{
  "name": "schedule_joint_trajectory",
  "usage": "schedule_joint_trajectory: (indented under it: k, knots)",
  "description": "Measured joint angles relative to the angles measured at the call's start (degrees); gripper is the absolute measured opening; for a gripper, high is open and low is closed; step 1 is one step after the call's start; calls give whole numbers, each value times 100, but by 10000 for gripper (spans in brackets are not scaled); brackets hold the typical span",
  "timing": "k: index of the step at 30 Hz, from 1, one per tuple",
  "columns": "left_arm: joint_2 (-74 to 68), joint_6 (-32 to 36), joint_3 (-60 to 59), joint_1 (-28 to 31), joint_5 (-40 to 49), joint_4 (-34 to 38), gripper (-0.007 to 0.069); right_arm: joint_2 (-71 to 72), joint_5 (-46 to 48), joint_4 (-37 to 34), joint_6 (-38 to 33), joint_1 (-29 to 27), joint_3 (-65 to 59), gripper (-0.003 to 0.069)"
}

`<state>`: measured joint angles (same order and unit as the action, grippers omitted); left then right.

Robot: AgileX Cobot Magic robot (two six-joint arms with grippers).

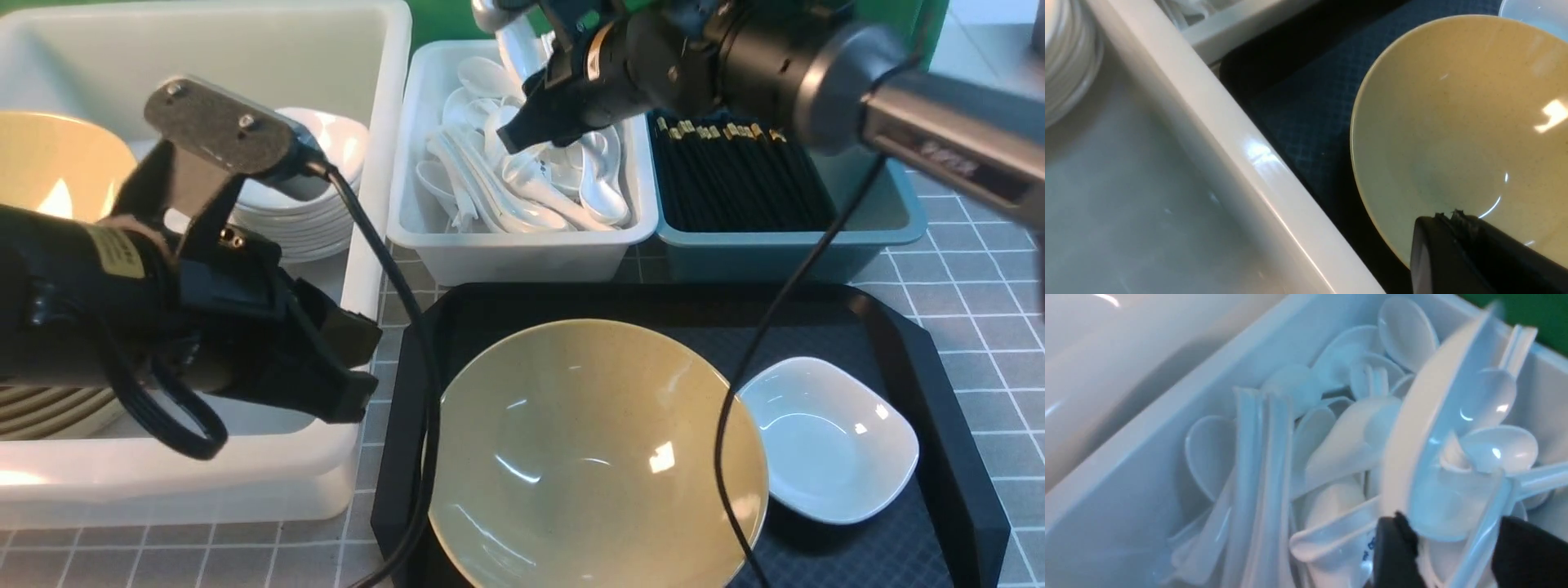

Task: On grey table put chopsticks spoon bowls plates into blue grey white boxes.
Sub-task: 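Place the white spoon into the bin of spoons with the right gripper, then grasp the large bowl on the tray by its rim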

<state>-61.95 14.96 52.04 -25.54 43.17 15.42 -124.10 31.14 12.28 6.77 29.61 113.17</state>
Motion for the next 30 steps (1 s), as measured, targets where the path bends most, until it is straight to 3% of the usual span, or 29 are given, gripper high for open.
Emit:
schedule_joint_trajectory:
  k: [4, 8, 11, 17, 25, 30]
  knots:
    - [-27, -105, 161, 0, 91, 0, -7, 74, 1080, 0, 112, -75, 618, 553]
    - [-368, -132, 762, 0, 542, -11, -7, 371, 2551, 0, -392, -54, 1373, 578]
    - [-967, -89, 1508, 0, 1084, -60, 11, 706, 3622, -9, -935, 72, 1780, 547]
    - [-2050, 368, 2688, -52, 1786, -88, 129, 1679, 4053, -472, -1331, 491, 1443, 452]
    - [-3452, 840, 3125, -547, 1534, -282, 509, 3835, 4116, -733, -1508, 1157, -667, 307]
    - [-4088, 802, 3125, -596, 1206, -583, 570, 5034, 4122, -693, -1227, 1157, -2004, 253]
